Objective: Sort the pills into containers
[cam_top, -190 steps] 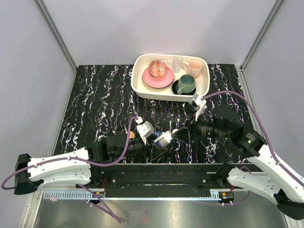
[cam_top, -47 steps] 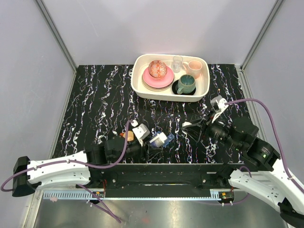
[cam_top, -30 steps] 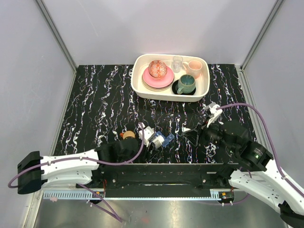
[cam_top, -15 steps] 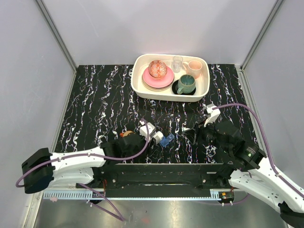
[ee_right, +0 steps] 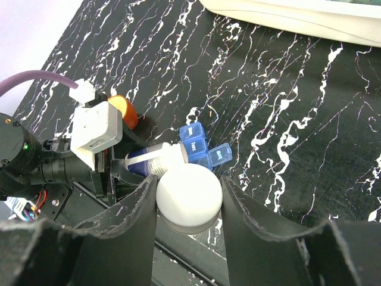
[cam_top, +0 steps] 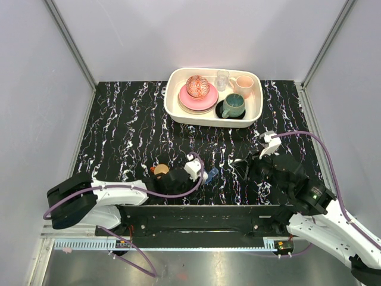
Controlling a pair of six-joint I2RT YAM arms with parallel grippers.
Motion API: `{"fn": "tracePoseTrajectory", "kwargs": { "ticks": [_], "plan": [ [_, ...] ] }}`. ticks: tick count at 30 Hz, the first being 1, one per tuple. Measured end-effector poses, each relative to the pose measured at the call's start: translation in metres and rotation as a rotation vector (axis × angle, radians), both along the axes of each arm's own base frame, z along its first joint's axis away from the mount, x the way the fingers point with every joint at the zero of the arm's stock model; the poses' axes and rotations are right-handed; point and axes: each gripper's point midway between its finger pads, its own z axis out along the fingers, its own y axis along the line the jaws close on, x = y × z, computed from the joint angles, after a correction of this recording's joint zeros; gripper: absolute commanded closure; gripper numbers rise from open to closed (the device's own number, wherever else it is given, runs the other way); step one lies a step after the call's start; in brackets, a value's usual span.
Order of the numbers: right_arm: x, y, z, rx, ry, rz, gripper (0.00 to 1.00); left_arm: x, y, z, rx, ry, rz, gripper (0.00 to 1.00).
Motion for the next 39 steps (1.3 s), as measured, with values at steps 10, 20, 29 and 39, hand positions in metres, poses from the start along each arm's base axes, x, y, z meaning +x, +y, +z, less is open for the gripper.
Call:
{"fn": "tracePoseTrajectory", "kwargs": {
  "ticks": [10,20,29,39],
  "plan": [
    [0.002,-0.003,0.0,-0.001,-0.008,-0.019,1.0,0.003,-0.008,0.006,0.01,0.002,-0.011,1.0],
    [0.001,-0.004,0.001,0.002,-0.011,-0.019,1.0,0.001,-0.007,-0.001,0.075,0.032,-0.02,1.0],
    [0.001,-0.005,0.001,0.001,-0.011,-0.019,1.0,0.001,-0.006,-0.001,0.135,0.054,-0.026,1.0],
    [0.0,-0.005,0.001,0.005,-0.014,-0.019,1.0,0.0,-0.002,-0.004,0.199,0.075,-0.033,1.0]
  ]
}}
